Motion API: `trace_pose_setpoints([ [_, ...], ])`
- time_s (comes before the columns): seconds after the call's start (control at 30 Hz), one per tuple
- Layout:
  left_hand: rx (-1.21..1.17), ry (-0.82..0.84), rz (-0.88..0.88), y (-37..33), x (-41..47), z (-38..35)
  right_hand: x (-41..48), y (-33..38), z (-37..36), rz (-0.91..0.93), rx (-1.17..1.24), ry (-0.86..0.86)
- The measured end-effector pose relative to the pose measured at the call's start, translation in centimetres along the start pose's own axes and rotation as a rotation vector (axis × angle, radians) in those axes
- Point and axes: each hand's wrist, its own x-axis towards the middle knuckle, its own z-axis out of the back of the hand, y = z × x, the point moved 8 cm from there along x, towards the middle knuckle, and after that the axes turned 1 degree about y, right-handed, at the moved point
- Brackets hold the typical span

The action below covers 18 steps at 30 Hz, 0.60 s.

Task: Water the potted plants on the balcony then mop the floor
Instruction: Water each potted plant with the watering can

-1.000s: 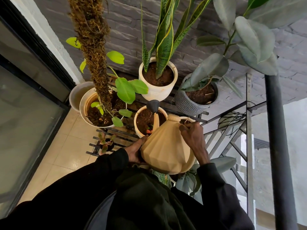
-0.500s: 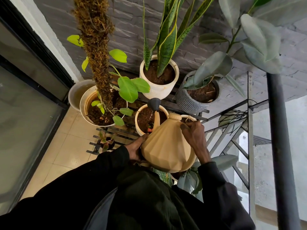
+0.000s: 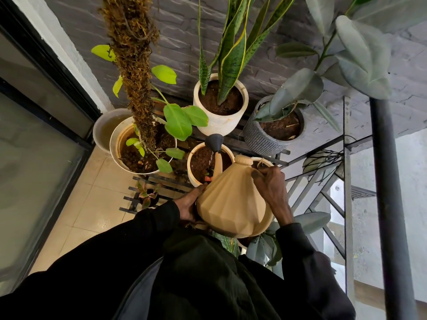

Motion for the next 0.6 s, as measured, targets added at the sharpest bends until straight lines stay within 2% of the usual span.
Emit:
trace_pose_setpoints([
  [0.6, 0.004, 0.024, 0.013, 0.4, 1.8, 0.6, -0.7, -0.9, 0.4, -0.040, 0.008, -0.056],
])
